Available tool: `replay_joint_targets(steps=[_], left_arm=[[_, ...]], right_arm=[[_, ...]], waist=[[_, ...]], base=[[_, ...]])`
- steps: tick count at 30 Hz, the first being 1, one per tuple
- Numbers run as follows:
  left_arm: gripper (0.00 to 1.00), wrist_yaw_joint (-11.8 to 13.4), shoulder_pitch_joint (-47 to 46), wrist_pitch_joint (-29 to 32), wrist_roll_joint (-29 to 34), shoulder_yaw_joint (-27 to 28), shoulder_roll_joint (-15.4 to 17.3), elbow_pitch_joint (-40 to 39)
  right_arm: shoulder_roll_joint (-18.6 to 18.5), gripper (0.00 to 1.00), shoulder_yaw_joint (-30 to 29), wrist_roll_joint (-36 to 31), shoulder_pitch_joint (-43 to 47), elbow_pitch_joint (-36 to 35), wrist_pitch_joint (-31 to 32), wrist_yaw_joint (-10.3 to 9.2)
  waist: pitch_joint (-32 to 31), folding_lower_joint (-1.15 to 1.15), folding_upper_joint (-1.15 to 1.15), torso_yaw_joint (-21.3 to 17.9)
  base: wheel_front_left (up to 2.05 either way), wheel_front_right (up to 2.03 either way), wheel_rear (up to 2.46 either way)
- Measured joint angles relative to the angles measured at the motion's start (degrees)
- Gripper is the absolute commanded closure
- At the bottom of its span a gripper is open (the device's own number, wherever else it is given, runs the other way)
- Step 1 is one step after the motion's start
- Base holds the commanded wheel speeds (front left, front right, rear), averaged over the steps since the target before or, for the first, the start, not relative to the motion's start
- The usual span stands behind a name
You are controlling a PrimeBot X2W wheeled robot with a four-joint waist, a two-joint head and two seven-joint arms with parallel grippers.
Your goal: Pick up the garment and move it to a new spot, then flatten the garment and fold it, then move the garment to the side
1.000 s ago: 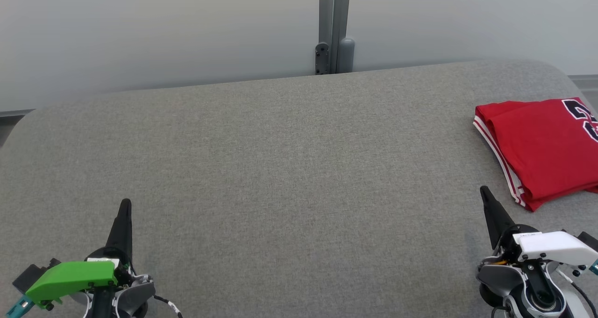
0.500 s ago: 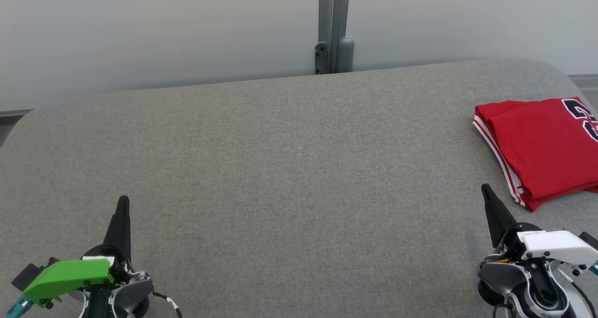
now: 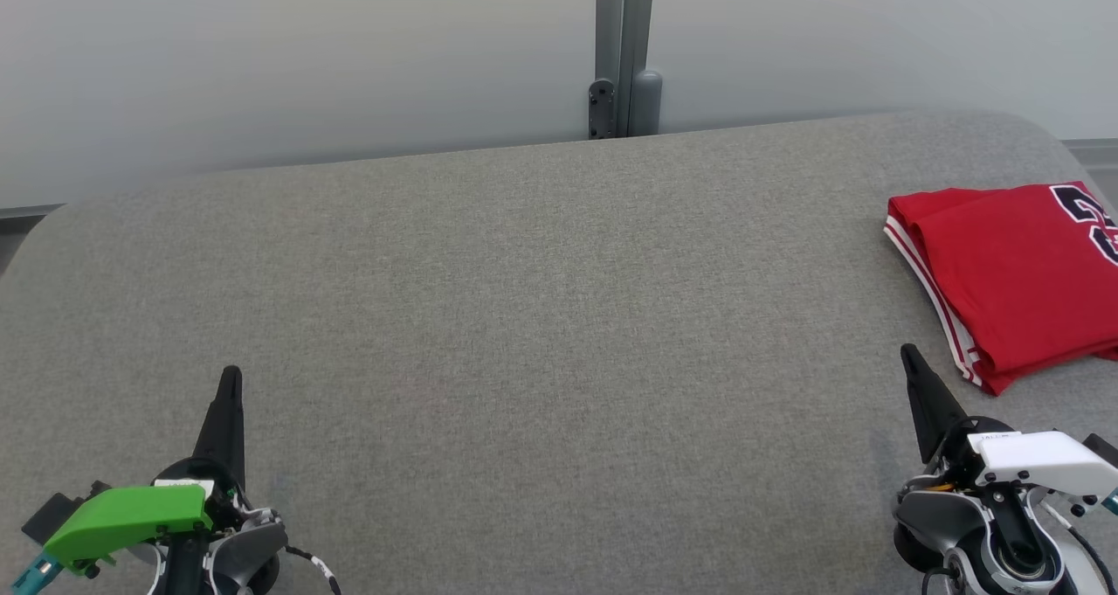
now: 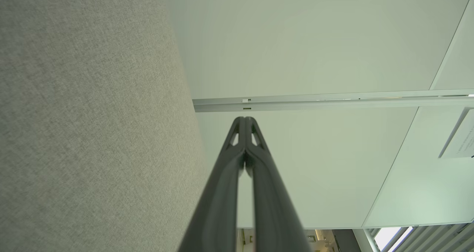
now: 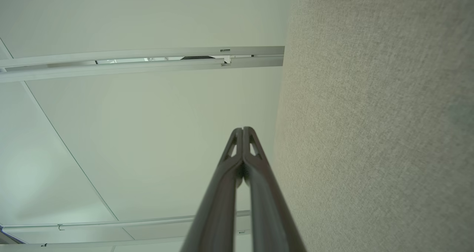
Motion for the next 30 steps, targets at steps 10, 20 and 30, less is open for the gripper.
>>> replay_joint_targets(steps=[10, 20, 30], left_arm=[[1.0, 0.0, 0.0, 0.0, 0.0, 0.0, 0.0, 0.0], [1.0, 0.0, 0.0, 0.0, 0.0, 0.0, 0.0, 0.0], [1.0, 0.0, 0.0, 0.0, 0.0, 0.0, 0.0, 0.0]], right_arm=[[0.0, 1.0, -0.1, 0.0, 0.0, 0.0, 0.1, 0.0], [0.1, 1.0, -0.1, 0.0, 0.0, 0.0, 0.2, 0.0], [0.2, 1.0, -0.2, -0.1, 0.0, 0.0, 0.2, 0.0]], waist=[[0.0, 0.0, 0.0, 0.0], [0.0, 0.0, 0.0, 0.0], [0.0, 0.0, 0.0, 0.0]], base=[[0.0, 0.0, 0.0], [0.0, 0.0, 0.0], [0.0, 0.0, 0.0]])
